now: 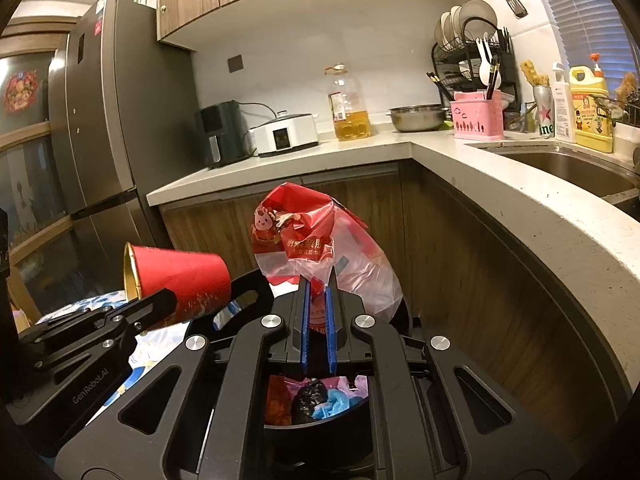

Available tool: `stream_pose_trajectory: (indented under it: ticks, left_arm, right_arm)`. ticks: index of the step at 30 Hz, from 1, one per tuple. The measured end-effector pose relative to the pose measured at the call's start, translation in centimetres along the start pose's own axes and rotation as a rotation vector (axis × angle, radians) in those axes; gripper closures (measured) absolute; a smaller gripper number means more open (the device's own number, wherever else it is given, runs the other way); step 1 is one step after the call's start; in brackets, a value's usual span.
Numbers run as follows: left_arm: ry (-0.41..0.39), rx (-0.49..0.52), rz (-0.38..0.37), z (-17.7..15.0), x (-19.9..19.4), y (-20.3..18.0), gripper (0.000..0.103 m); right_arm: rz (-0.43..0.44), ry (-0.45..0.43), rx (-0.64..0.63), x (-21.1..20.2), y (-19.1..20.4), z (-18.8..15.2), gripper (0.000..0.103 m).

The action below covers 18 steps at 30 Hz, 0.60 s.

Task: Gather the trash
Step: 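Open both tools to drop the cup and snack bag into the bin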

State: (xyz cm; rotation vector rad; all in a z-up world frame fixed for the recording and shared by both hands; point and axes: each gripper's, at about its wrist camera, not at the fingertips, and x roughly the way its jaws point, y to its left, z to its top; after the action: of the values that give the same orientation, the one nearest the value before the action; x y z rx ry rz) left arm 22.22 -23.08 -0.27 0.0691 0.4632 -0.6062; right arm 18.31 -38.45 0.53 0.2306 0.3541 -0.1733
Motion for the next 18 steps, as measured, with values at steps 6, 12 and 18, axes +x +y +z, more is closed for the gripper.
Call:
stream_pose_trajectory:
  ticks: [6,12,18]
  left_arm:
    - [0.017,-0.014,-0.008,-0.2,0.7,0.5,0.098]
    - [0.006,-0.019,-0.012,-0.3,0.6,0.8,0.067]
    - [-0.003,-0.053,0.017,-0.4,0.3,1.6,0.050]
  right_arm:
    - [0.003,0.017,-0.004,0.8,0.2,-0.2,0.093]
    - [0.005,0.038,-0.002,1.5,0.0,-0.4,0.088]
    - [-0.008,0.047,0.003,1.8,-0.4,-0.7,0.076]
